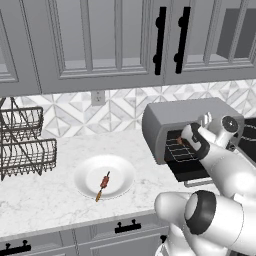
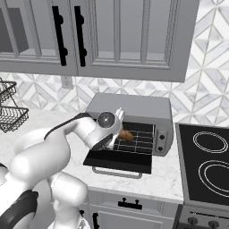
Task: Pick up the kebab skewer and baguette bread, and place them inside the toaster oven. Close the toaster oven door and start by setting the timer.
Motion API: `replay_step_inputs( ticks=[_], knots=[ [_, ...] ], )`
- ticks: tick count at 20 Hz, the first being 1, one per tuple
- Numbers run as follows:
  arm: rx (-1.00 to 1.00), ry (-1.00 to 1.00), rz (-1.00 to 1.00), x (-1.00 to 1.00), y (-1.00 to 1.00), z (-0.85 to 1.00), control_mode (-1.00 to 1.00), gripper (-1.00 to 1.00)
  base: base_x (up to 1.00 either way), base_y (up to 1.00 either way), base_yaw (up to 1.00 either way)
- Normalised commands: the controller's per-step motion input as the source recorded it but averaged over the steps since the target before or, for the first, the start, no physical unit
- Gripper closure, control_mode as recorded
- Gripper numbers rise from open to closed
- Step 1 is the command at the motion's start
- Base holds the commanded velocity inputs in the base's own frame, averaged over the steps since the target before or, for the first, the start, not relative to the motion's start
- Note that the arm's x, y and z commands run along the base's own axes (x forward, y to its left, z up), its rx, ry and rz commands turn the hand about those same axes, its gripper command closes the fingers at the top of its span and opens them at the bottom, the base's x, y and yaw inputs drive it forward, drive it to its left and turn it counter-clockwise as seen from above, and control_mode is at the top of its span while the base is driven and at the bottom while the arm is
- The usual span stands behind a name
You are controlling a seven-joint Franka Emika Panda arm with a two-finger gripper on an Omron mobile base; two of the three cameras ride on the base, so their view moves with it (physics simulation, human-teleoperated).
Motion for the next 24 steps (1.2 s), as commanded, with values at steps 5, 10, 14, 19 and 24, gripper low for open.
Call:
replay_step_inputs(
  ticks=[5,10,14,19,24],
  knots=[
    [0.0,0.28,0.01,0.09,0.0,0.0,-1.0,-1.0,0.0,0.0,0.0],
    [0.0,0.19,0.04,0.01,-0.05,0.0,-1.0,-1.0,0.0,0.0,0.0],
    [-0.01,0.06,0.04,-0.45,0.0,0.01,-1.0,-1.0,0.0,0.0,0.0],
    [-0.06,0.03,0.15,-0.98,0.61,0.05,-1.0,-1.0,0.0,0.0,0.0],
    [-0.05,0.12,0.31,-0.35,0.97,0.39,-1.0,-1.0,0.0,0.0,0.0]
  ],
)
